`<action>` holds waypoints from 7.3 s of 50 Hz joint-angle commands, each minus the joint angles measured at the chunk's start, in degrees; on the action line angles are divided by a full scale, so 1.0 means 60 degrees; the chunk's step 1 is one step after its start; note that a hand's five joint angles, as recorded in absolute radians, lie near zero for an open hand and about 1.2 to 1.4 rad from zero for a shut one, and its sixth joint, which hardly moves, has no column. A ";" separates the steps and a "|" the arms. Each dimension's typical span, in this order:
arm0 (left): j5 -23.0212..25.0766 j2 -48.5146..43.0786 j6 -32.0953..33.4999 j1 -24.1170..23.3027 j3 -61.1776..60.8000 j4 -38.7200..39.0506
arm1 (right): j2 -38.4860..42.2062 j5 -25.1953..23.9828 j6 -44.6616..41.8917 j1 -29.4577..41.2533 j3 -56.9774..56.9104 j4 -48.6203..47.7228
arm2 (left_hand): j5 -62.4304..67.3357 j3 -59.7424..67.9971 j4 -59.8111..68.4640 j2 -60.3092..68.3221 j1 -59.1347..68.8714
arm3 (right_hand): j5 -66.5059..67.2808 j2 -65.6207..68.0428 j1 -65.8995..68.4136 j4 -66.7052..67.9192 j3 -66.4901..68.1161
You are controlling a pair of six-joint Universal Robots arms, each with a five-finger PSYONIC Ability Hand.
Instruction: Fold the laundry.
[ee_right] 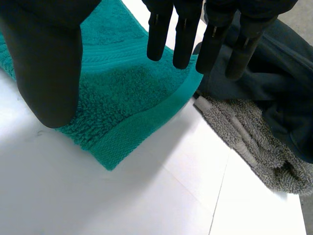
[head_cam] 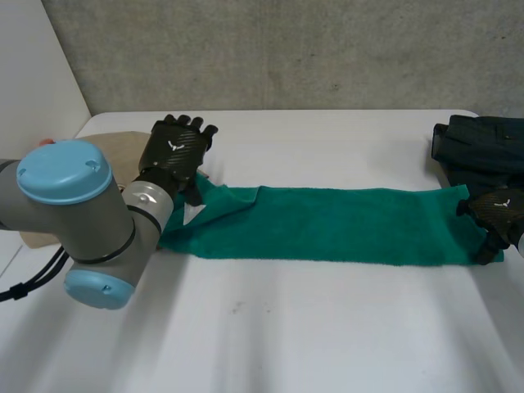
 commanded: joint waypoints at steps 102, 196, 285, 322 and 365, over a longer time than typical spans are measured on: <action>-0.1390 -0.1198 0.0255 -0.0080 0.1484 0.0299 | 0.0214 -0.0720 -0.0605 -0.0066 0.0416 -0.0764 | -0.0336 -0.0237 -0.0136 -0.0173 -0.0027 | 0.7351 0.7620 0.7539 0.7485 0.7550; -0.1199 0.1424 -0.0243 -0.0725 -0.0713 0.0284 | -0.0638 0.1538 -0.0443 0.6976 -0.0198 -0.2669 | -0.0476 -0.0377 -0.0276 -0.0313 -0.0167 | 0.8865 0.9134 0.9052 0.8999 0.9064; 0.3092 0.0194 -0.2967 -0.1281 0.2319 -0.3803 | 0.1225 0.2093 0.1343 0.7683 0.0929 -0.4910 | -0.0336 -0.0237 -0.0136 -0.0173 -0.0027 | -0.1447 -0.1178 -0.1260 -0.1313 -0.1248; 0.3092 0.0516 -0.2967 -0.0886 0.2817 -0.3788 | 0.1269 0.2239 0.2074 0.6176 -0.2746 -0.5496 | -0.0280 -0.0181 -0.0079 -0.0117 0.0029 | 0.8865 0.9134 0.9052 0.8999 0.9064; 0.3092 0.0839 -0.3012 -0.1340 0.2641 -0.3730 | 0.1901 -0.1247 0.3979 -0.1560 -0.3862 -0.4780 | -0.0252 -0.0153 -0.0051 -0.0089 0.0057 | -0.2802 -0.2533 -0.2614 -0.2668 -0.2603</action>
